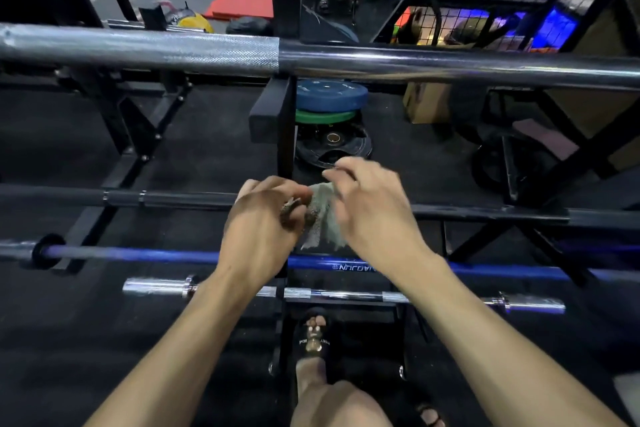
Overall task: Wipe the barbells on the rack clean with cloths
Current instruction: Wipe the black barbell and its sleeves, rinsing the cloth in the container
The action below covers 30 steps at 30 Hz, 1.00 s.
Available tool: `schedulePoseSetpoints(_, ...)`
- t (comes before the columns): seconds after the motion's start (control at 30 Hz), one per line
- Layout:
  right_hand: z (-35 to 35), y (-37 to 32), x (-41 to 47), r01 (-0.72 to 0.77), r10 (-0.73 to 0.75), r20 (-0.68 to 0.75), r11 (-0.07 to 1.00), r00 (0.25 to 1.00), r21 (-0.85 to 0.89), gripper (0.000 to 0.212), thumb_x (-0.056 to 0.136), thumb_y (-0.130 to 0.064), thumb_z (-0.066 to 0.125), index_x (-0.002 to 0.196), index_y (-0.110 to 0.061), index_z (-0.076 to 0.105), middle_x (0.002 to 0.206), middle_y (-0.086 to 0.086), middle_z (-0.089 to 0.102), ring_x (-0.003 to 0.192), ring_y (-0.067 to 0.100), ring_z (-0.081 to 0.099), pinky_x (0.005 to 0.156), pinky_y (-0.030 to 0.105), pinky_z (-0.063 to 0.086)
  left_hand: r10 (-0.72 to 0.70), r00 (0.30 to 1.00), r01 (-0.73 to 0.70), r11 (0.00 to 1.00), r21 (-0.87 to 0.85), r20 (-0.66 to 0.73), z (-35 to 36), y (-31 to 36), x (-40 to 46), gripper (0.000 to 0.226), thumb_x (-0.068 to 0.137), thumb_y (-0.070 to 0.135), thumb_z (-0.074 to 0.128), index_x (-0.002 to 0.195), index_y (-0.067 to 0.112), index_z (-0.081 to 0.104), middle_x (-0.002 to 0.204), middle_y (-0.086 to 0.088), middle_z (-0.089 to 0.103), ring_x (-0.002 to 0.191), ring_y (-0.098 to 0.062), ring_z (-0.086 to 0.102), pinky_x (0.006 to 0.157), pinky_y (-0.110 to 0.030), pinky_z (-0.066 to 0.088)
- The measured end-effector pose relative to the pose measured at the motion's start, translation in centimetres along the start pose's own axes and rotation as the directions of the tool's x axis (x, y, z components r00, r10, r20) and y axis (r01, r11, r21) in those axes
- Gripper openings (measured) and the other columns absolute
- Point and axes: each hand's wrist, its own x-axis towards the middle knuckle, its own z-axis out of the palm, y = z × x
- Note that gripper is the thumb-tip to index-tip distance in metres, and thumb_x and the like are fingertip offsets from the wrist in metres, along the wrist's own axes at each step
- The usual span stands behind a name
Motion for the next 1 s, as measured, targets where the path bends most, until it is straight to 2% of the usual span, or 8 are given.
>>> schedulePoseSetpoints(0.17,4.7,-2.5,-0.2,0.096,-0.106,-0.065,0.985,0.992,-0.146,0.048,0.104,-0.030,0.032,0.127,-0.001,0.062,0.105,0.012,0.066,0.090,0.031,0.060,0.089,0.042,0.049,-0.023,0.999,0.024,0.999,0.023,-0.041,0.4,-0.1,-0.6,0.047,0.084,-0.004,0.052,0.114,0.025,0.074,0.121,0.013,0.066,0.107,-0.013,0.047,0.087,0.002,0.026)
schedulePoseSetpoints(0.3,4.1,-0.8,-0.1,0.075,-0.096,-0.080,0.969,0.992,-0.237,0.033,0.102,-0.025,0.030,0.106,-0.011,0.060,0.089,0.006,0.057,0.075,0.028,0.053,0.071,0.040,0.040,-0.020,0.999,0.022,0.998,0.050,-0.043,0.9,-0.1,-0.8,0.035,0.089,0.006,0.058,0.117,0.024,0.071,0.116,0.013,0.067,0.110,-0.013,0.045,0.090,-0.022,0.043)
schedulePoseSetpoints(0.4,2.4,3.7,-2.4,0.002,-0.006,-0.014,0.965,1.000,-0.263,0.028,0.100,-0.038,0.035,0.104,-0.017,0.054,0.091,0.002,0.055,0.081,0.028,0.052,0.078,0.042,0.041,-0.049,0.999,0.049,0.995,0.092,-0.002,1.0,-0.2,-0.6,0.035,0.090,0.014,0.061,0.123,0.025,0.069,0.118,0.013,0.067,0.117,-0.011,0.043,0.088,-0.035,0.052)
schedulePoseSetpoints(0.53,0.6,9.1,-6.0,-0.174,0.161,-0.066,0.920,0.985,-0.353,0.040,0.103,-0.035,0.031,0.122,-0.009,0.055,0.103,0.006,0.058,0.095,0.031,0.052,0.104,0.044,0.037,-0.068,0.998,0.068,0.996,0.057,-0.001,1.3,-0.4,-0.7,0.038,0.092,0.012,0.061,0.126,0.028,0.069,0.122,0.015,0.066,0.120,0.000,0.039,0.087,-0.028,0.050)
schedulePoseSetpoints(0.63,2.5,5.6,-4.5,-0.223,0.195,-0.123,0.930,0.973,-0.293,0.046,0.101,-0.032,0.030,0.132,-0.008,0.054,0.113,0.007,0.061,0.107,0.032,0.054,0.116,0.051,0.029,-0.063,0.998,0.064,0.997,0.035,-0.030,1.6,-0.1,-0.9,0.038,0.092,0.005,0.060,0.125,0.021,0.071,0.123,0.014,0.067,0.124,-0.005,0.041,0.088,-0.026,0.047)
schedulePoseSetpoints(0.8,5.9,-1.7,-0.4,0.042,-0.062,-0.123,0.986,0.991,-0.160,0.043,0.099,-0.019,0.043,0.136,-0.001,0.056,0.110,0.011,0.063,0.099,0.032,0.056,0.107,0.047,0.038,-0.031,0.999,0.032,0.996,0.084,-0.012,1.2,-0.1,-0.7,0.044,0.087,0.002,0.061,0.124,0.026,0.069,0.113,0.013,0.068,0.115,-0.014,0.042,0.087,-0.036,0.052)
schedulePoseSetpoints(0.9,4.2,1.8,-1.5,0.079,-0.101,-0.097,0.975,0.990,-0.210,0.041,0.102,-0.030,0.043,0.135,-0.009,0.055,0.105,0.006,0.061,0.091,0.030,0.054,0.087,0.042,0.042,-0.068,0.998,0.069,0.993,0.098,-0.010,1.3,-1.1,-0.6,0.043,0.088,0.011,0.063,0.126,0.031,0.066,0.118,0.011,0.063,0.113,-0.004,0.039,0.090,-0.034,0.052)
schedulePoseSetpoints(1.0,1.8,8.7,-4.7,-0.029,-0.006,-0.122,0.958,0.993,-0.287,0.028,0.101,-0.031,0.037,0.111,-0.017,0.058,0.093,0.002,0.057,0.084,0.032,0.053,0.080,0.043,0.038,-0.075,0.997,0.075,0.993,0.093,-0.009,1.5,-1.6,-0.6,0.043,0.090,0.016,0.063,0.127,0.036,0.064,0.123,0.012,0.061,0.110,0.002,0.035,0.089,-0.025,0.045)
